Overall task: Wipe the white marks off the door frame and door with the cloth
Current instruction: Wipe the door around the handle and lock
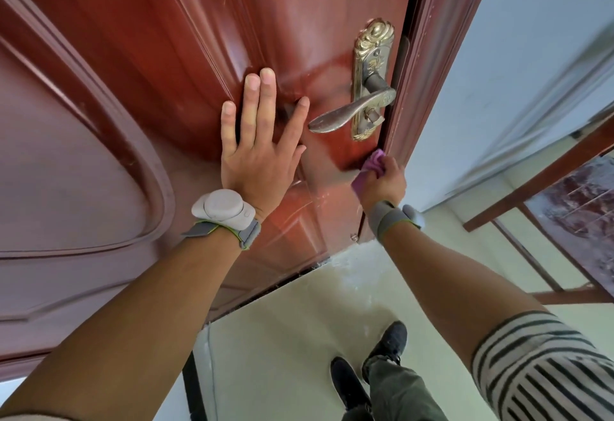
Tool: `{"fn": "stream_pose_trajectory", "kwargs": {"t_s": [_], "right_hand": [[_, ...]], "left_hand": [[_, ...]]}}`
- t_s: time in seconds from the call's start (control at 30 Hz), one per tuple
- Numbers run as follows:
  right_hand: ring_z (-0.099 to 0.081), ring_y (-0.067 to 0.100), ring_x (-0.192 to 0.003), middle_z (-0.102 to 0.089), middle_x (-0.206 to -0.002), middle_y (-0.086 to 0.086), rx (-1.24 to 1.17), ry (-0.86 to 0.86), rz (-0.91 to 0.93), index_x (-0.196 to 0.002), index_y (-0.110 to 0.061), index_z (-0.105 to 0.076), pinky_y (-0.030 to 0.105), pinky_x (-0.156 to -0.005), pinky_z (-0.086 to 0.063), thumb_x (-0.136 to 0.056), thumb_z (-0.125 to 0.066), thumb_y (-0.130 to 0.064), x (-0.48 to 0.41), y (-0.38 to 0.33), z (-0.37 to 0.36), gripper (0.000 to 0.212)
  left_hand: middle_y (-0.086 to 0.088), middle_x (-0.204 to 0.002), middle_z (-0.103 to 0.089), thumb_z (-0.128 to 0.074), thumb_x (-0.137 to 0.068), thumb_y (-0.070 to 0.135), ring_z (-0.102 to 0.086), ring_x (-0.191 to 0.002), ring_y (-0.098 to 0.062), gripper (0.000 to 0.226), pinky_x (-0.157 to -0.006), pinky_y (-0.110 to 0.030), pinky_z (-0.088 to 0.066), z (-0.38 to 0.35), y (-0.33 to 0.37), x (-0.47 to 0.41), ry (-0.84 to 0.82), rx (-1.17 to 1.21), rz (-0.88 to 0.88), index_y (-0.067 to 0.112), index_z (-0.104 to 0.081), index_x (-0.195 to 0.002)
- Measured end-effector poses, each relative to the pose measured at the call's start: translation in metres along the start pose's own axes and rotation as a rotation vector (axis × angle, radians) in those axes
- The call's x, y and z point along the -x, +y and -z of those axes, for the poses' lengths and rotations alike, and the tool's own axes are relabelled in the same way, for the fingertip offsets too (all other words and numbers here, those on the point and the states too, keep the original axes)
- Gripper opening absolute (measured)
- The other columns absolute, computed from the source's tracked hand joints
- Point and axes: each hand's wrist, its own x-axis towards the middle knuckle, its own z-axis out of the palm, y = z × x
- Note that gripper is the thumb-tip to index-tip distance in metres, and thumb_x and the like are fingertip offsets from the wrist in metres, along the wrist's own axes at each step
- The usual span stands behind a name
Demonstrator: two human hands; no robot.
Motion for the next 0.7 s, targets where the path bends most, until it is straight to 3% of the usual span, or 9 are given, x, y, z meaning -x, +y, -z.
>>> {"fn": "stream_pose_trajectory", "kwargs": {"t_s": [0.13, 0.2, 0.27, 0.33, 0.43, 0.5, 0.57, 0.63, 0.7], "right_hand": [[-0.038, 0.014, -0.062, -0.06, -0.071, -0.009, 0.1, -0.299, -0.239, -0.079, -0.02, -0.069, 0.018, -0.052, -0.037, -0.064, -0.05, -0.01, -0.002, 0.028, -0.024, 0.026], [-0.051, 0.002, -0.056, -0.061, -0.064, -0.014, 0.066, -0.372, -0.353, -0.073, -0.019, -0.068, 0.013, -0.046, -0.038, -0.068, -0.051, -0.007, -0.001, 0.031, -0.016, 0.022], [-0.049, 0.011, -0.06, -0.059, -0.069, -0.009, 0.028, -0.304, -0.325, -0.081, -0.021, -0.066, 0.023, -0.058, -0.045, -0.078, -0.052, -0.005, -0.002, 0.03, -0.006, 0.021], [-0.058, 0.024, -0.077, -0.059, -0.08, 0.002, 0.002, -0.237, -0.306, -0.095, -0.018, -0.067, 0.028, -0.074, -0.046, -0.083, -0.052, -0.005, -0.005, 0.032, -0.004, 0.023], [-0.062, 0.032, -0.106, -0.065, -0.104, 0.011, -0.237, -0.225, -0.538, -0.114, -0.008, -0.063, 0.036, -0.09, -0.05, -0.089, -0.054, -0.013, -0.015, 0.034, -0.015, 0.027], [-0.055, 0.024, -0.114, -0.053, -0.135, 0.017, -0.463, -0.354, -0.695, -0.135, -0.004, -0.047, 0.035, -0.08, -0.05, -0.092, -0.05, -0.012, -0.022, 0.027, -0.018, 0.043], [-0.045, 0.018, -0.105, -0.038, -0.15, 0.014, -0.628, -0.412, -0.742, -0.145, -0.005, -0.033, 0.031, -0.064, -0.044, -0.095, -0.043, -0.007, -0.027, 0.018, -0.018, 0.05], [-0.045, 0.018, -0.104, -0.039, -0.149, 0.014, -0.695, -0.401, -0.755, -0.143, -0.006, -0.036, 0.031, -0.068, -0.045, -0.096, -0.042, -0.009, -0.023, 0.011, -0.021, 0.047], [-0.055, 0.021, -0.108, -0.058, -0.124, 0.012, -0.627, -0.25, -0.685, -0.118, -0.01, -0.057, 0.031, -0.084, -0.045, -0.094, -0.047, -0.013, -0.012, 0.009, -0.027, 0.025]], "left_hand": [[-0.023, -0.15, -0.02, -0.063, -0.091, 0.048, -0.022, -0.14, -0.038, 0.063, -0.121, -0.047, 0.004, -0.004, 0.009, 0.001, 0.013, 0.006, 0.045, 0.027, -0.043, -0.147], [-0.024, -0.15, -0.022, -0.062, -0.093, 0.048, -0.023, -0.139, -0.039, 0.062, -0.121, -0.046, 0.005, -0.007, 0.009, 0.002, 0.029, 0.003, 0.045, 0.026, -0.042, -0.148], [-0.024, -0.149, -0.023, -0.061, -0.093, 0.049, -0.024, -0.139, -0.039, 0.064, -0.121, -0.046, 0.005, -0.008, 0.009, 0.002, 0.043, 0.001, 0.044, 0.026, -0.038, -0.149], [-0.023, -0.149, -0.022, -0.06, -0.094, 0.049, -0.024, -0.139, -0.038, 0.065, -0.121, -0.046, 0.006, -0.008, 0.009, 0.003, 0.049, 0.005, 0.054, 0.026, -0.035, -0.149], [-0.023, -0.149, -0.022, -0.06, -0.094, 0.049, -0.023, -0.139, -0.037, 0.065, -0.121, -0.046, 0.006, -0.01, 0.009, 0.003, 0.046, 0.0, 0.046, 0.027, -0.033, -0.149], [-0.022, -0.149, -0.022, -0.06, -0.094, 0.05, -0.024, -0.139, -0.037, 0.065, -0.121, -0.046, 0.005, -0.011, 0.007, 0.004, 0.052, -0.005, 0.036, 0.027, -0.034, -0.149], [-0.022, -0.149, -0.023, -0.059, -0.095, 0.049, -0.024, -0.139, -0.038, 0.063, -0.121, -0.046, 0.004, -0.011, 0.008, 0.004, 0.066, -0.002, 0.028, 0.027, -0.035, -0.149], [-0.022, -0.149, -0.023, -0.058, -0.096, 0.048, -0.016, -0.144, -0.038, 0.061, -0.121, -0.045, 0.007, -0.013, 0.008, 0.004, 0.073, 0.002, 0.037, 0.027, -0.035, -0.148], [-0.021, -0.15, -0.022, -0.057, -0.097, 0.047, -0.005, -0.148, -0.036, 0.06, -0.121, -0.045, 0.009, -0.015, 0.008, 0.004, 0.084, 0.01, 0.054, 0.028, -0.035, -0.149]]}}
